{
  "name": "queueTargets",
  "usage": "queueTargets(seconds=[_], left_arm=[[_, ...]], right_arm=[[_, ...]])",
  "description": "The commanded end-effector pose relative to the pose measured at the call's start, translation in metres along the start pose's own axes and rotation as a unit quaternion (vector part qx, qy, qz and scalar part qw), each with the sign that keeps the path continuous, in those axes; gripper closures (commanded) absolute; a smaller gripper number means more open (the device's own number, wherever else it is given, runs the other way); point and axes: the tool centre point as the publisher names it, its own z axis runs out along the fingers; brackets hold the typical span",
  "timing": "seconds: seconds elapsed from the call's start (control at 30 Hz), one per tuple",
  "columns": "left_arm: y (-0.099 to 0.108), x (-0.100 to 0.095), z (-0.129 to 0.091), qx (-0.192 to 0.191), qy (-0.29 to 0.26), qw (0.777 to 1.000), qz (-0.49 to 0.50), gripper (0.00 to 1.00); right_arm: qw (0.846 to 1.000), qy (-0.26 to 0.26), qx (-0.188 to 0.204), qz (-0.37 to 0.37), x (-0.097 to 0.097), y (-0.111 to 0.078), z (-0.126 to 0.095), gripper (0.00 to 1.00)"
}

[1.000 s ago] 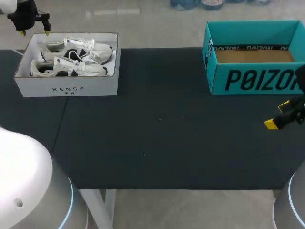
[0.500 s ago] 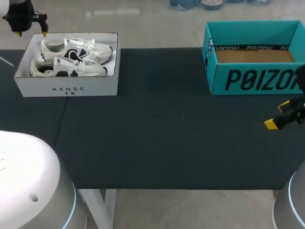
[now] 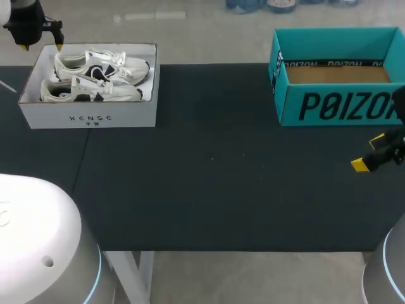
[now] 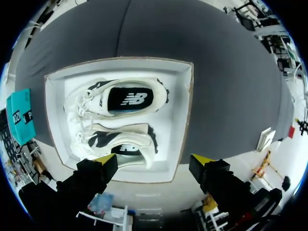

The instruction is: Take the shoe out of the shoebox, open the shoe tongue, remove and reinsert the insole, then place the shoe into the shoebox

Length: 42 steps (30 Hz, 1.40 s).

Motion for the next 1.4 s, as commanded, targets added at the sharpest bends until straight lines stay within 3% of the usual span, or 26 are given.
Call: queueTargets(seconds=[0.03, 0.23, 0.47, 0.67, 1.0, 1.4], left_arm=[[-0.013, 0.005, -0.004, 0.006, -0.008, 1.000, -0.001, 0.00], [-0.038, 0.009, -0.002, 0.032, -0.017, 0.999, -0.015, 0.00], [-0.072, 0.008, 0.013, 0.057, -0.007, 0.998, -0.010, 0.00], [-0.091, 0.011, 0.027, 0.082, -0.012, 0.996, -0.023, 0.00], [-0.088, 0.019, 0.055, 0.105, -0.025, 0.993, -0.044, 0.00], [-0.083, 0.003, 0.066, 0.121, -0.039, 0.991, -0.037, 0.00]], right_arm=[[1.000, -0.004, -0.003, 0.000, 0.003, -0.004, -0.001, 0.00], [1.000, -0.004, -0.003, 0.000, 0.003, -0.004, -0.001, 0.00], [1.000, -0.004, -0.003, 0.000, 0.003, -0.004, -0.001, 0.00], [1.000, -0.004, -0.003, 0.000, 0.003, -0.004, -0.001, 0.00], [1.000, -0.004, -0.003, 0.000, 0.003, -0.004, -0.001, 0.00], [1.000, -0.004, -0.003, 0.000, 0.003, -0.004, -0.001, 0.00]])
